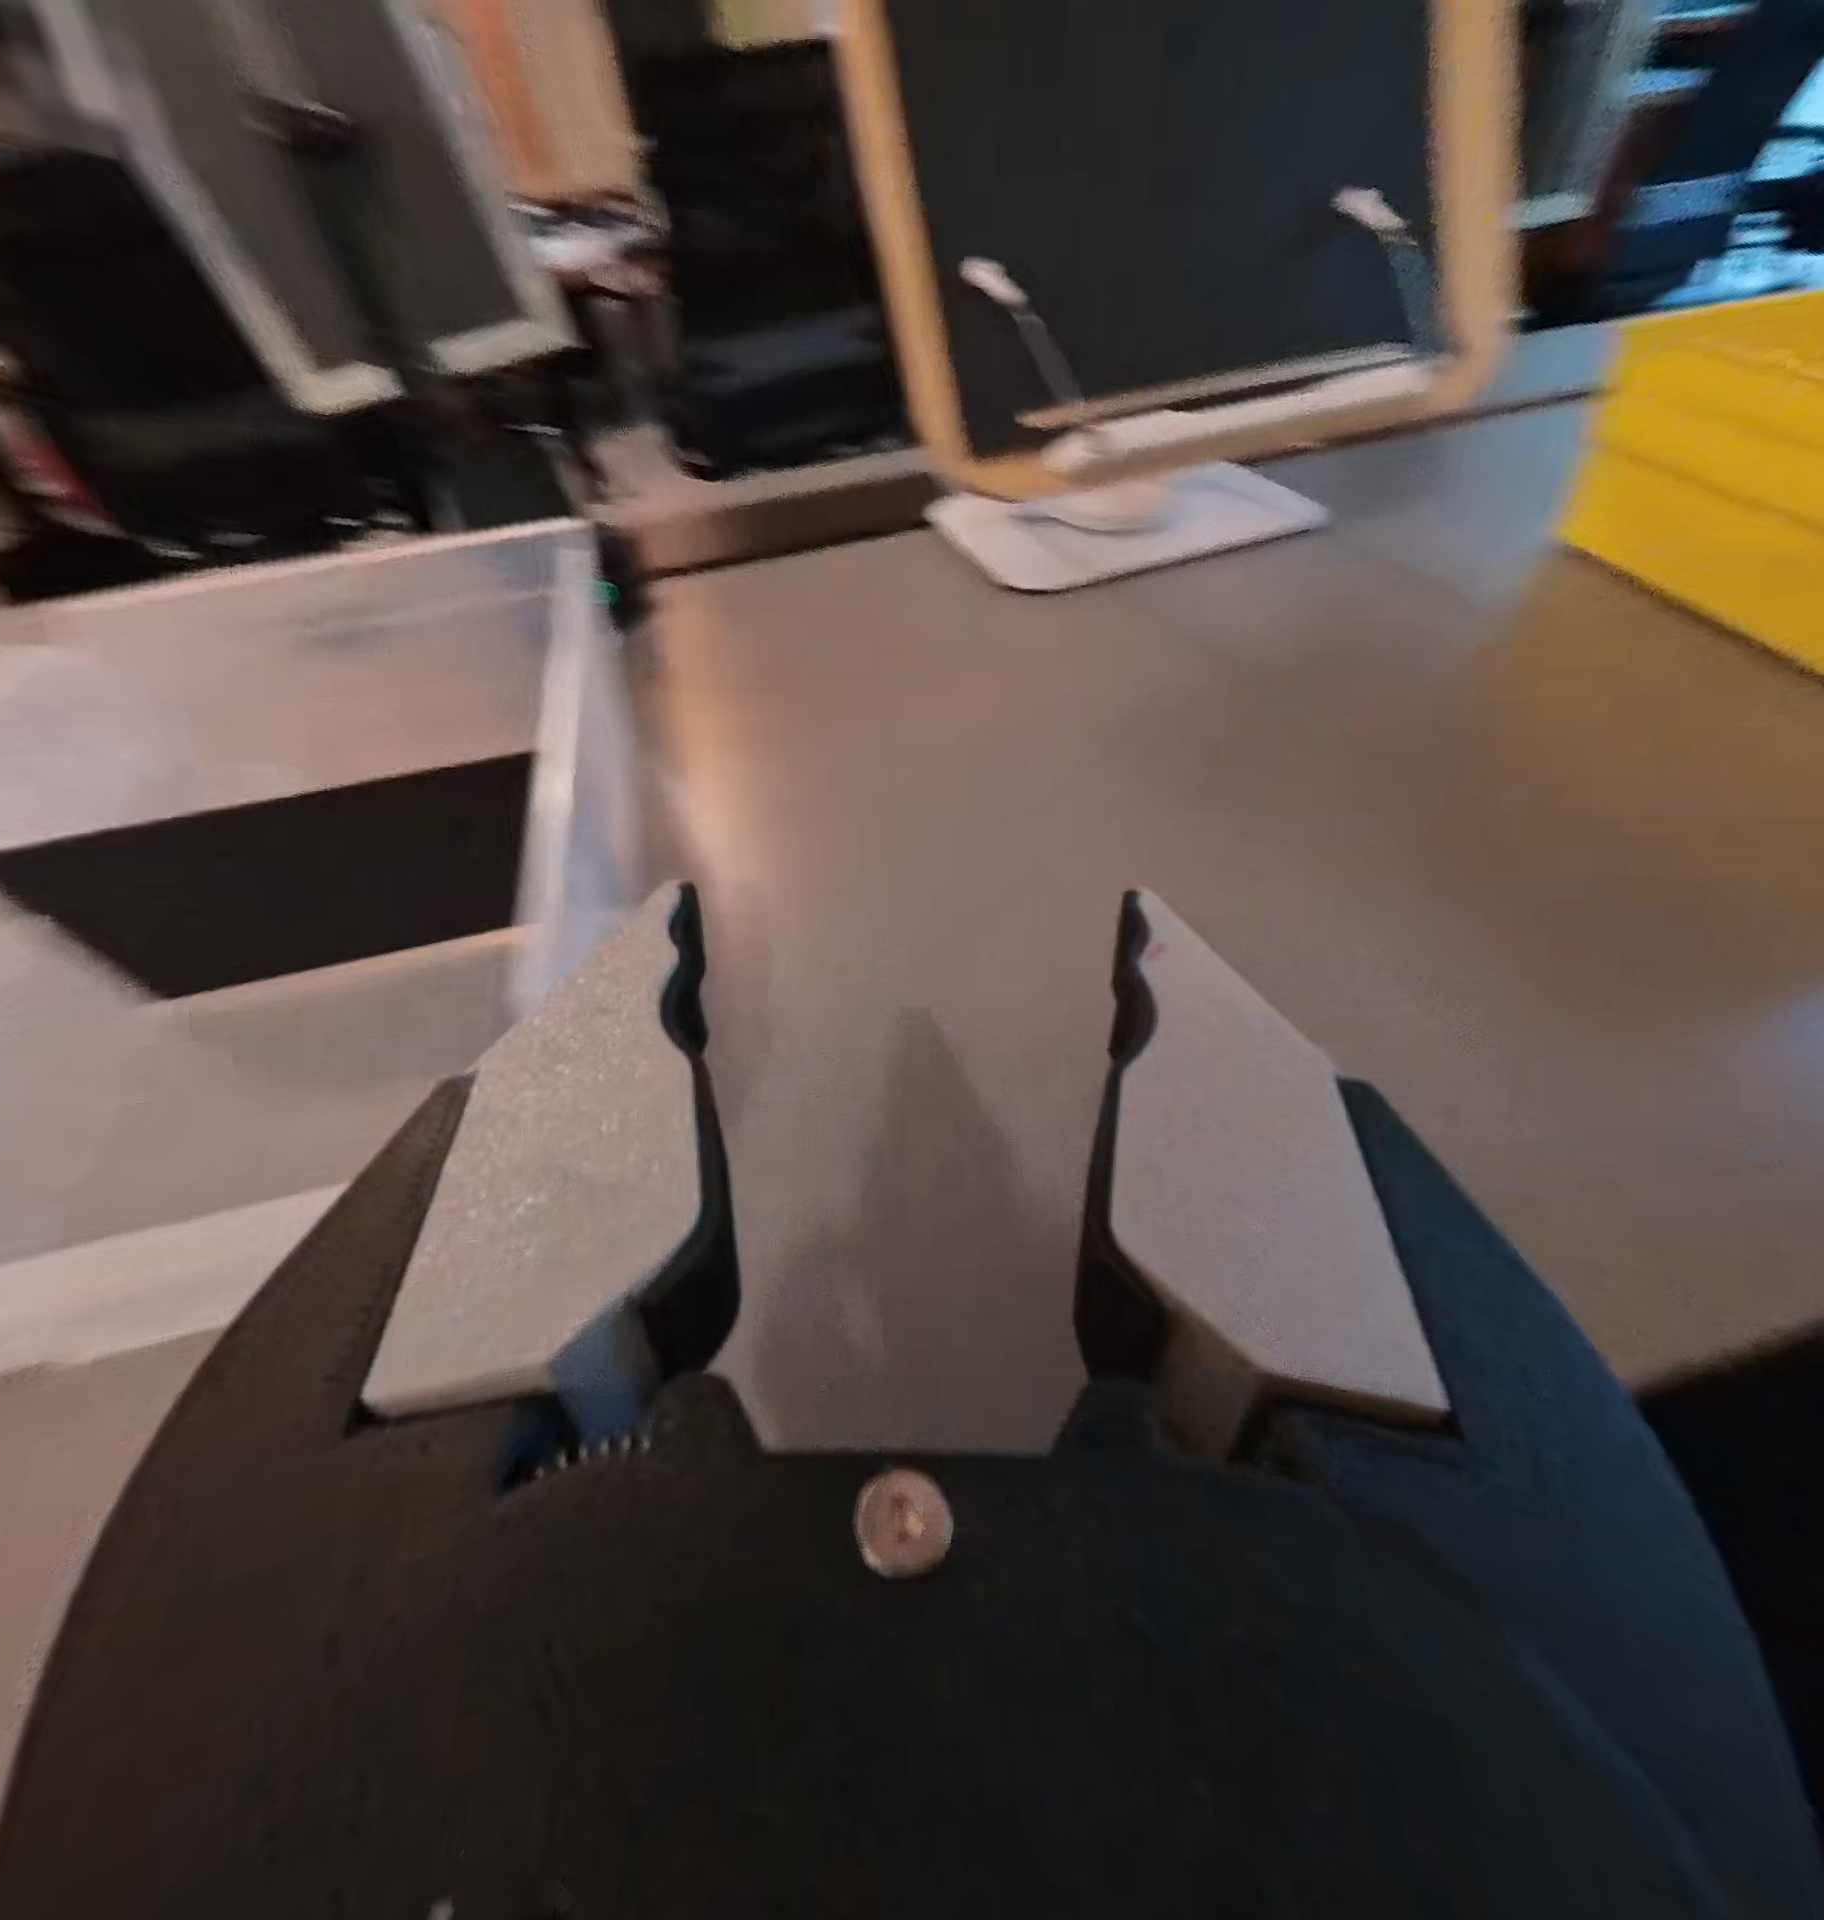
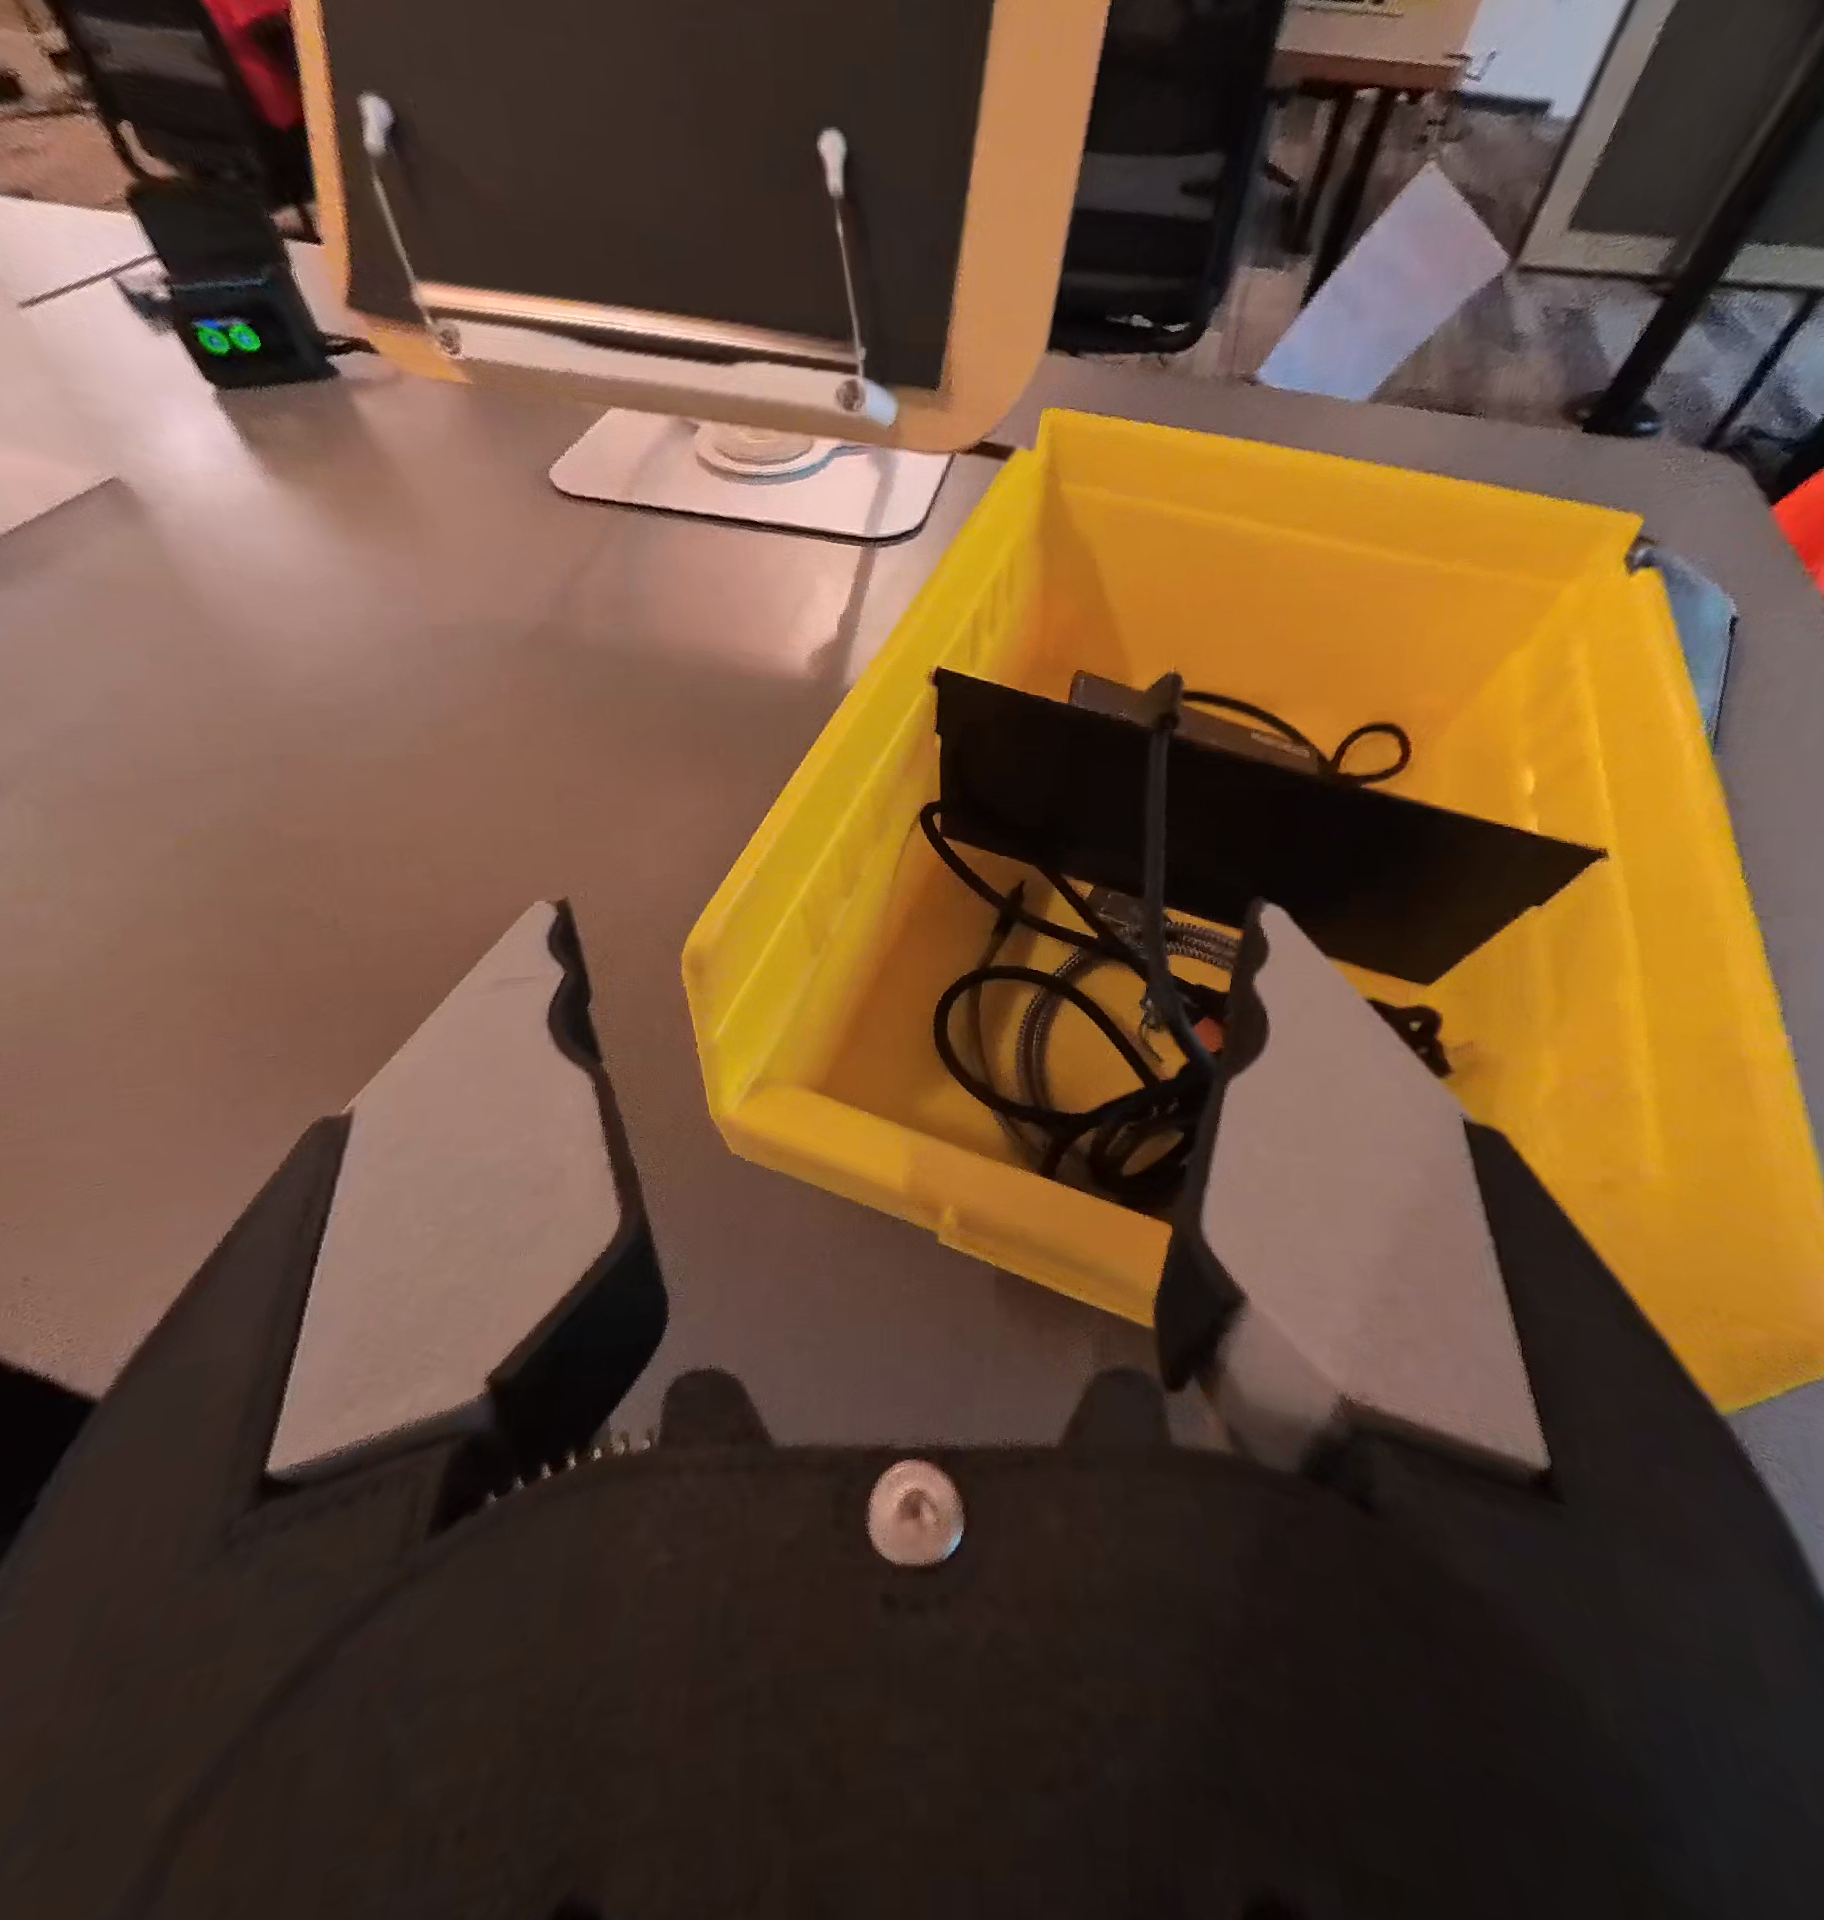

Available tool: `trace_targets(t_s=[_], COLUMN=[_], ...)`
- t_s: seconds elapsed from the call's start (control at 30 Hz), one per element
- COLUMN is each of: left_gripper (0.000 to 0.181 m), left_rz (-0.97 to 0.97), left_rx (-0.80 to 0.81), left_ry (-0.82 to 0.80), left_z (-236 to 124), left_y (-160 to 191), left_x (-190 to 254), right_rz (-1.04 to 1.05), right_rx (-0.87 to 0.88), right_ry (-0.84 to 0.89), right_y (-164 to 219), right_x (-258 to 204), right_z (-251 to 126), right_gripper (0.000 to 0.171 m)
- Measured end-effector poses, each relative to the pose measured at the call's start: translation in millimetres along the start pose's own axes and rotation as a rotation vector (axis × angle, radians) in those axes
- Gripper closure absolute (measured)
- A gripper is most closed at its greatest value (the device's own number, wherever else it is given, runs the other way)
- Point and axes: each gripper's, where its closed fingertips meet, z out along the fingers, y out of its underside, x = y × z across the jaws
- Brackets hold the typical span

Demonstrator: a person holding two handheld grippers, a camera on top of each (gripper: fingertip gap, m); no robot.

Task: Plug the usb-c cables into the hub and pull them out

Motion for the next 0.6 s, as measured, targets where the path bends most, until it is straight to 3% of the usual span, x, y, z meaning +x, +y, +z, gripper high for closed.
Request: trace_targets(t_s=[0.03, 0.2, 0.23, 0.33, 0.37, 0.5, 0.6], left_gripper=[0.103, 0.087, 0.110, 0.179, 0.179, 0.179, 0.178], left_rz=[0.000, -0.119, -0.129, -0.023, 0.008, 0.061, 0.017], left_rx=[-0.001, -0.197, -0.237, -0.244, -0.255, -0.200, -0.089], left_ry=[-0.062, -0.139, -0.125, -0.162, -0.165, -0.203, -0.214], left_z=[-4.4, 30.9, 41.3, 55.6, 56.9, 37.1, 13.7], left_y=[-0.8, 41.6, 51.3, 58.4, 59.3, 42.4, 16.3], left_x=[-18.0, -74.8, -78.3, -92.9, -95.3, -109.3, -115.4], right_rz=[0.007, -0.014, -0.027, -0.071, -0.091, -0.149, -0.166], right_rx=[0.001, -0.027, -0.045, -0.154, -0.179, -0.225, -0.226], right_ry=[0.018, -0.013, -0.003, -0.013, 0.028, 0.124, 0.104], right_y=[3.4, 13.7, 16.7, 35.8, 40.3, 42.5, 42.6], right_x=[-2.0, -35.9, -38.4, -43.8, -37.6, -32.7, -59.8], right_z=[4.4, 38.5, 47.3, 72.5, 79.0, 82.0, 79.7], right_gripper=[0.051, 0.050, 0.053, 0.115, 0.136, 0.147, 0.148])
